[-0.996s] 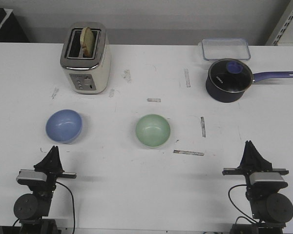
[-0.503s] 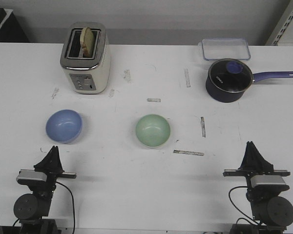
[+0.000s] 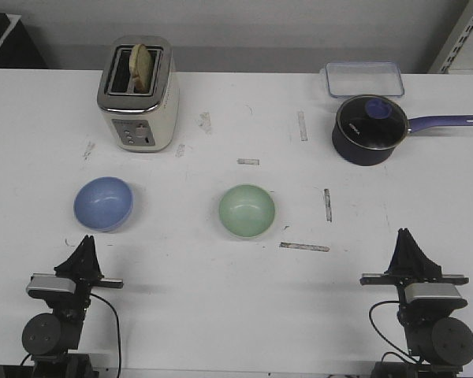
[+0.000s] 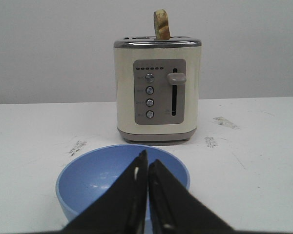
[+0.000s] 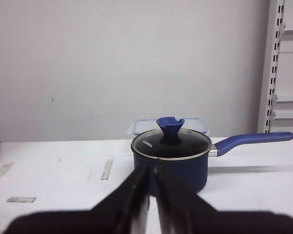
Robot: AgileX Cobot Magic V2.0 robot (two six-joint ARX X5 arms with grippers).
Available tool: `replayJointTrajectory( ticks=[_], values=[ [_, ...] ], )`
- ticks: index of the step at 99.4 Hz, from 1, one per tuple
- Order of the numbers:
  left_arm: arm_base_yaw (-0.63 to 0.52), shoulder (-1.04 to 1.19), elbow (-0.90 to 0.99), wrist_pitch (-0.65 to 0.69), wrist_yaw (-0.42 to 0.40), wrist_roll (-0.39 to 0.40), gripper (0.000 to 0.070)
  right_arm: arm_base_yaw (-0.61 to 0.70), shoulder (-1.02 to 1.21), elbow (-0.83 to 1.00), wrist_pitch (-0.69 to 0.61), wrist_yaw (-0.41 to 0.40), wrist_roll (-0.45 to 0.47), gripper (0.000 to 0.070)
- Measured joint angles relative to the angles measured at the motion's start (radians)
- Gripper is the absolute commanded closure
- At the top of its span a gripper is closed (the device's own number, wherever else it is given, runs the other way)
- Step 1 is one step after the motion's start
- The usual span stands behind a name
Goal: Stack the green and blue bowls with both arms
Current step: 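Reach the left gripper down and grip the blue bowl's rim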
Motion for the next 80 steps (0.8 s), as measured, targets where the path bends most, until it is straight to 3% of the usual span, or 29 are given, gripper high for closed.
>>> replayJointTrajectory(
  ticks=[39, 80],
  values=[
    [0.000, 0.250, 0.226, -0.017, 0.000, 0.051, 0.0698, 0.000, 0.000, 0.000, 0.000, 0.000, 0.000, 0.0690],
    [0.000, 0.657, 0.547, -0.246, 0.000, 0.040, 0.0698, 0.000, 0.000, 0.000, 0.000, 0.000, 0.000, 0.0690]
  ],
)
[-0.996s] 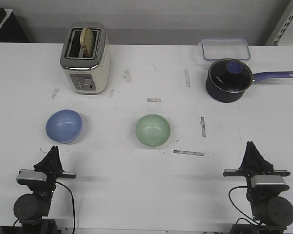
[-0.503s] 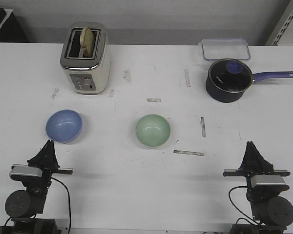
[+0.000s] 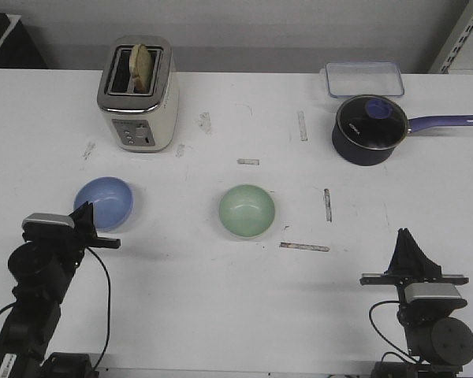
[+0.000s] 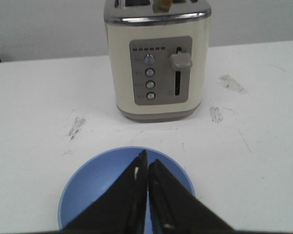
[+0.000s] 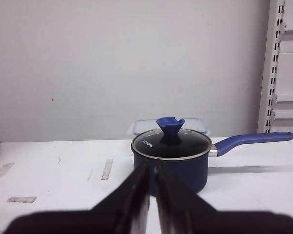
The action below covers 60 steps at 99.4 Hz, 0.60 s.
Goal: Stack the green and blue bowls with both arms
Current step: 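Reach the left gripper down and grip the blue bowl's rim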
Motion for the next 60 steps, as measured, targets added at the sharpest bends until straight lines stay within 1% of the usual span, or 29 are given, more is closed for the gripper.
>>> replayJointTrajectory(
  ticks=[11, 33, 42, 50, 54, 60],
  values=[
    [0.000, 0.090, 0.071, -0.109, 0.000, -0.017, 0.0698, 0.000, 0.000, 0.000, 0.000, 0.000, 0.000, 0.0690],
    [0.006, 0.245, 0.219, -0.259, 0.002, -0.059, 0.0699, 0.000, 0.000, 0.000, 0.000, 0.000, 0.000, 0.0690],
    [0.022, 0.303, 0.275, -0.348, 0.003, -0.085, 0.0699, 0.000, 0.000, 0.000, 0.000, 0.000, 0.000, 0.0690],
    [0.043, 0.352, 0.320, -0.399, 0.003, -0.114, 0.0698, 0.000, 0.000, 0.000, 0.000, 0.000, 0.000, 0.0690],
    [0.058, 0.374, 0.342, -0.419, 0.010, -0.124, 0.0697, 0.000, 0.000, 0.000, 0.000, 0.000, 0.000, 0.0690],
    [0.085, 0.401, 0.367, -0.436, 0.042, -0.127, 0.0690, 0.000, 0.000, 0.000, 0.000, 0.000, 0.000, 0.0690]
  ],
)
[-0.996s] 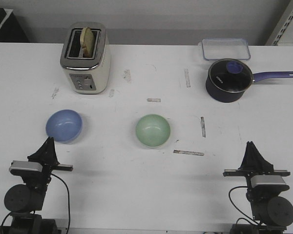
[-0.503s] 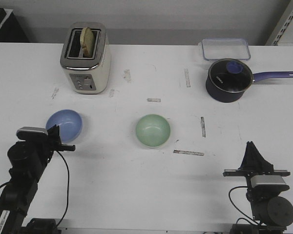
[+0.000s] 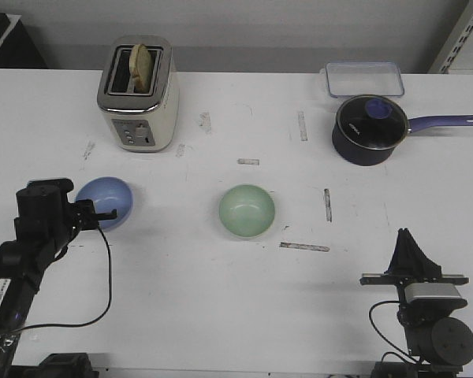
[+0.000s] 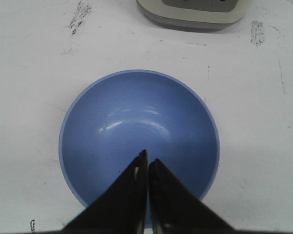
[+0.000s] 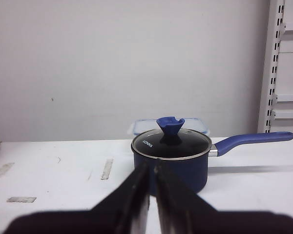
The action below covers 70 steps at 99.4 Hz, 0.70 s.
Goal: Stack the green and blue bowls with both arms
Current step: 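Reach the left gripper down and grip the blue bowl's rim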
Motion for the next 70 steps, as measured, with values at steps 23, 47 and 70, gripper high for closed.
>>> replayJointTrajectory(
  ticks=[23, 47, 70],
  values=[
    [0.127, 0.064, 0.029, -0.035, 0.178, -0.017, 0.0376, 0.000, 0.000, 0.000, 0.000, 0.000, 0.000, 0.0690],
    [0.271, 0.067, 0.029, -0.039, 0.216, -0.022, 0.0126, 0.000, 0.000, 0.000, 0.000, 0.000, 0.000, 0.0690],
    [0.334, 0.088, 0.030, -0.043, 0.216, -0.023, 0.0197, 0.000, 0.000, 0.000, 0.000, 0.000, 0.000, 0.0690]
  ],
)
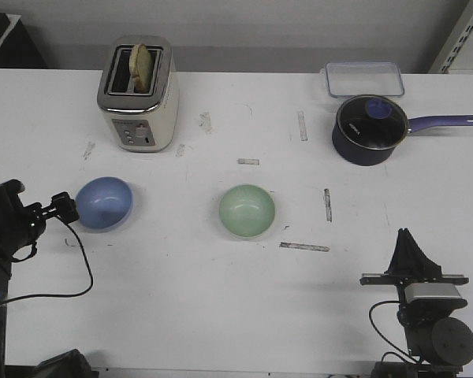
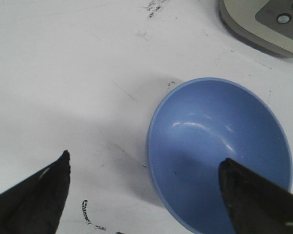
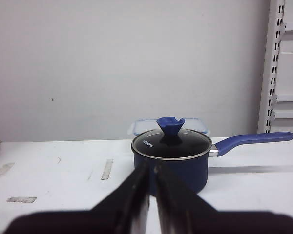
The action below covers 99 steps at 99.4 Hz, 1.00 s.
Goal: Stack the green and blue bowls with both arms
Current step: 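Reach the left gripper down and grip the blue bowl's rim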
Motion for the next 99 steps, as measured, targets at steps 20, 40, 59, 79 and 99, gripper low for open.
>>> replayJointTrajectory(
  ticks=[20, 40, 59, 79, 99],
  values=[
    [-0.002, 0.080, 0.000, -0.003, 0.021, -0.079, 0.0256, 0.000, 0.000, 0.000, 0.000, 0.000, 0.000, 0.0690],
    [-0.021, 0.156, 0.023, -0.045, 0.035, -0.104, 0.0256, 0.000, 0.000, 0.000, 0.000, 0.000, 0.000, 0.0690],
    [-0.056, 0.229, 0.109, -0.095, 0.035, -0.103, 0.0255, 0.000, 0.000, 0.000, 0.000, 0.000, 0.000, 0.0690],
    [-0.078, 0.319, 0.125, -0.142, 0.036, -0.101, 0.0256, 0.000, 0.000, 0.000, 0.000, 0.000, 0.000, 0.0690],
    [-0.086, 0.337, 0.125, -0.104, 0.031, -0.089, 0.0469, 0.000, 0.000, 0.000, 0.000, 0.000, 0.000, 0.0690]
  ],
)
